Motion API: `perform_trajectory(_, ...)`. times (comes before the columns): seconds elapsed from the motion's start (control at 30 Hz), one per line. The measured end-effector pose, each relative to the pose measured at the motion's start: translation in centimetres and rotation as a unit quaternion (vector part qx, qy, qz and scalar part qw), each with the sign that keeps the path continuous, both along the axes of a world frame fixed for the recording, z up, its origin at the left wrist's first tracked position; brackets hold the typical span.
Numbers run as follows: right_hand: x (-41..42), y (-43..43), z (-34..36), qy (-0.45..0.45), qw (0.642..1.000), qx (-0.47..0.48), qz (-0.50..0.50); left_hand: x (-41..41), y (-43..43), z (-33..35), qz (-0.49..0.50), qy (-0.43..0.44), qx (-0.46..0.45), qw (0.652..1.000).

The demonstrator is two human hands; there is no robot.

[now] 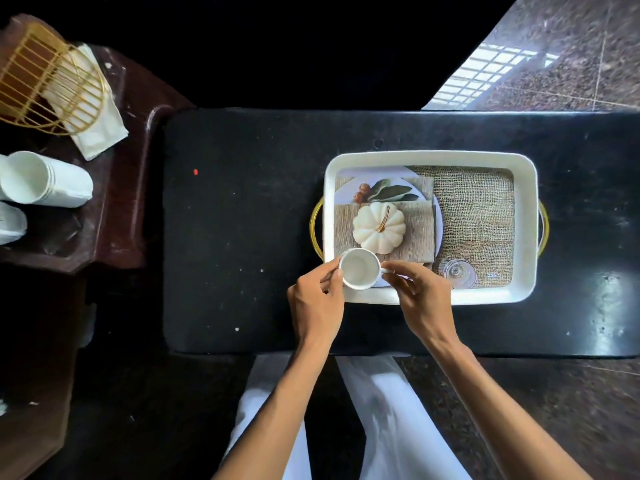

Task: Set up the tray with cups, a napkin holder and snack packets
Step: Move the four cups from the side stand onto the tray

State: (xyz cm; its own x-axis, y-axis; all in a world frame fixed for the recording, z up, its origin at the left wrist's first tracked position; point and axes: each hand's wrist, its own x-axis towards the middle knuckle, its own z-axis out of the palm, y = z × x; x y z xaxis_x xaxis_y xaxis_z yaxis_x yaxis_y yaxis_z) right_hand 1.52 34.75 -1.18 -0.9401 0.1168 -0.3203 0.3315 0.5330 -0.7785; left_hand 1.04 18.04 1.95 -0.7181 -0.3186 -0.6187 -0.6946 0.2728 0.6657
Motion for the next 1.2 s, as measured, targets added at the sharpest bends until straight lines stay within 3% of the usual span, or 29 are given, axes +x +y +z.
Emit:
perform_trajectory(0.4, 0.5, 0.0, -0.2, -0.015, 0.999, -0.004, 0.037, 0.6, -0.9, 0.2, -0.023, -0.013, -0.003, 1.000)
perform_trajectory(0.63, 0.3, -2.4, 3.7, 0.037, 0.997, 0.060, 0.035, 1.0, -5.5, 1.2, 0.112, 0.038, 0.099, 0.988)
perform_trajectory(0.83, -1.0, -11.6, 6.8, 0.062, 0.997, -0.046, 0.028, 1.5, -14.6, 4.3, 0.178, 0.108, 0.110, 0.972)
perform_trajectory(1.2, -5.0, -35.3, 5.9, 0.047, 0.983, -0.138, 0.116, 1.2, -36.9, 6.4, 0.329, 0.200, 0.016, 0.923)
